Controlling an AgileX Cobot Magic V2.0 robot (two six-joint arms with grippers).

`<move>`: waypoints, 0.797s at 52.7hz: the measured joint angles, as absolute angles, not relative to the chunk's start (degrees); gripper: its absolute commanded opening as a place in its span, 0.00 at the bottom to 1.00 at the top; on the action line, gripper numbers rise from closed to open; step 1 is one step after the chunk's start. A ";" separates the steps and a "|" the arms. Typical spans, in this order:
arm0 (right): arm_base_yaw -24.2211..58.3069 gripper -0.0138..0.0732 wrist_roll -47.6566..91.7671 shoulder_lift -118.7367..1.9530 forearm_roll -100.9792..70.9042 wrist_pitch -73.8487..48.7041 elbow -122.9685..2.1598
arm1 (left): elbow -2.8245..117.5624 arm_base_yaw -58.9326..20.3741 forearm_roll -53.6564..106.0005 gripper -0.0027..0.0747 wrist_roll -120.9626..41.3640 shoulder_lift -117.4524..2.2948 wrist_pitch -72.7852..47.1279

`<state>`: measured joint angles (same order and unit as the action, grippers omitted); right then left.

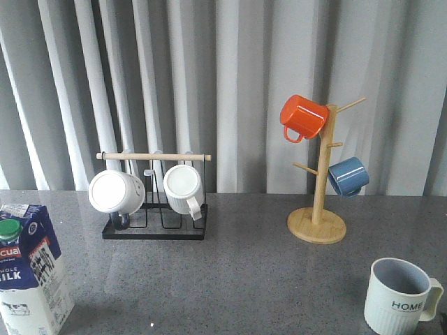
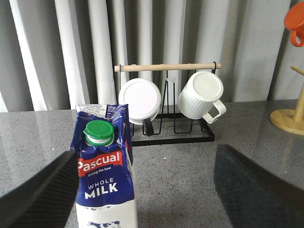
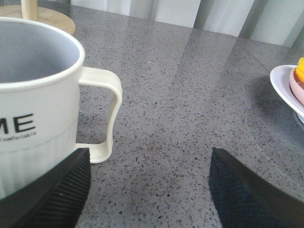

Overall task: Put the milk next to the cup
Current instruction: 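Close the right gripper on the mug and lift it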

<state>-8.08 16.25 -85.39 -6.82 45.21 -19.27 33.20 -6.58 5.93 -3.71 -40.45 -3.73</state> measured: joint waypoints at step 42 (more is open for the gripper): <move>-8.08 0.75 14.21 -91.41 -6.82 51.67 -23.36 | 33.20 -6.58 5.93 0.75 -3.71 -40.45 -3.73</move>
